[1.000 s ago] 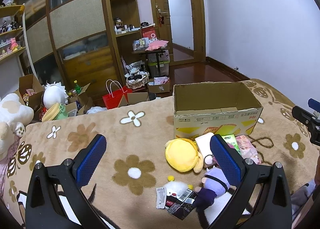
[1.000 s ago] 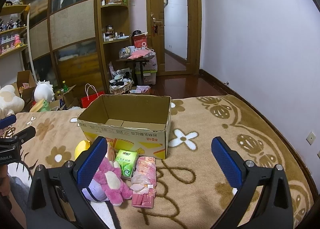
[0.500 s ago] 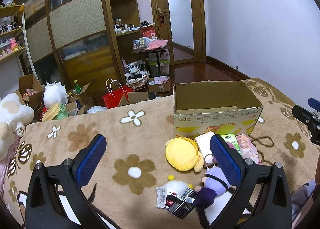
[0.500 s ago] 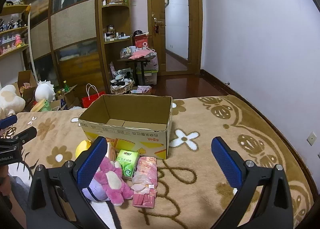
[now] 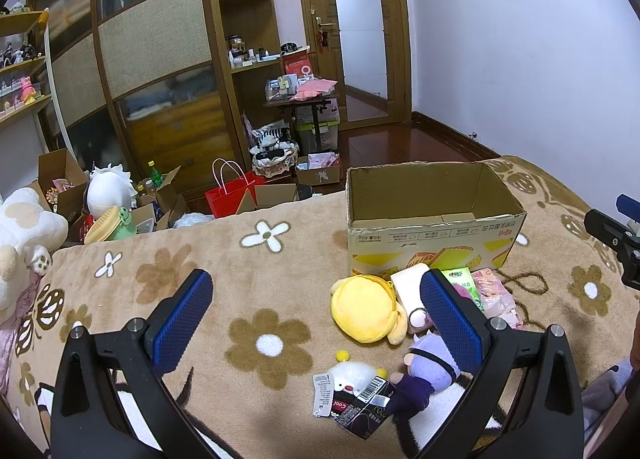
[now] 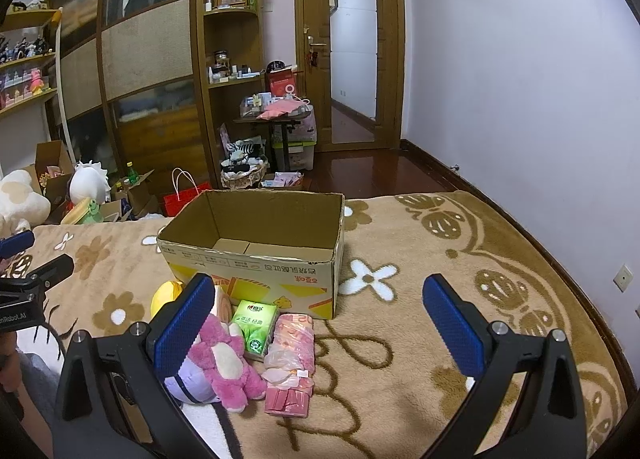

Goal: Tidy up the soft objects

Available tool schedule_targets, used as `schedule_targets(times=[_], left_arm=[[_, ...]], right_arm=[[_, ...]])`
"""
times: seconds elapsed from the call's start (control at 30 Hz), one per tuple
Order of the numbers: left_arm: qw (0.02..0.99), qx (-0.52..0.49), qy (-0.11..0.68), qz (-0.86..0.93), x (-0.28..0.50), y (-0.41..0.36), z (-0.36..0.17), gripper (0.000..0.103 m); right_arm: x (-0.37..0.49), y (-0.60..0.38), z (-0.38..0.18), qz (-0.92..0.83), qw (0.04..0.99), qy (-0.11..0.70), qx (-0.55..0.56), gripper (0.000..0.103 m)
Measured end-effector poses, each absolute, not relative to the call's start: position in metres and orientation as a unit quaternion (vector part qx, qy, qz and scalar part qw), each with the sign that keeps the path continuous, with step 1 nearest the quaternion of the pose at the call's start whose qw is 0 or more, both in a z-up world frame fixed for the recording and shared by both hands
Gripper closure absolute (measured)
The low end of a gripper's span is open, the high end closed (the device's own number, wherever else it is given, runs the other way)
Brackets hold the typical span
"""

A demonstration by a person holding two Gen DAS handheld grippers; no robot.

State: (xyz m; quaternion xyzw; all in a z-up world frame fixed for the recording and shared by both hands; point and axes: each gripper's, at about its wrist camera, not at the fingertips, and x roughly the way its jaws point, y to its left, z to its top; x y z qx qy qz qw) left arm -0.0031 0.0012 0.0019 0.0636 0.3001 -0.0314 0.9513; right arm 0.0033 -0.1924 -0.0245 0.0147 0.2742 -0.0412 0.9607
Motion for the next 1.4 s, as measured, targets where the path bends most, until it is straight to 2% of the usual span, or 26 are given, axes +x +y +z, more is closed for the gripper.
schedule_targets(times=[0.87, 1.4], left_arm=[[0.950, 0.065, 0.302, -0.034, -0.005, 0.001, -0.001, 0.001], [0.921, 0.067, 0.382, -0.047, 0.015, -0.006, -0.024, 0.001]], right_arm=[[0.003, -0.192, -0.024, -0.041, 0.960, 0.275, 0.015, 0.000], [0.013, -0.192, -0.041, -0.032, 0.953, 0.299, 0.017, 0.000]])
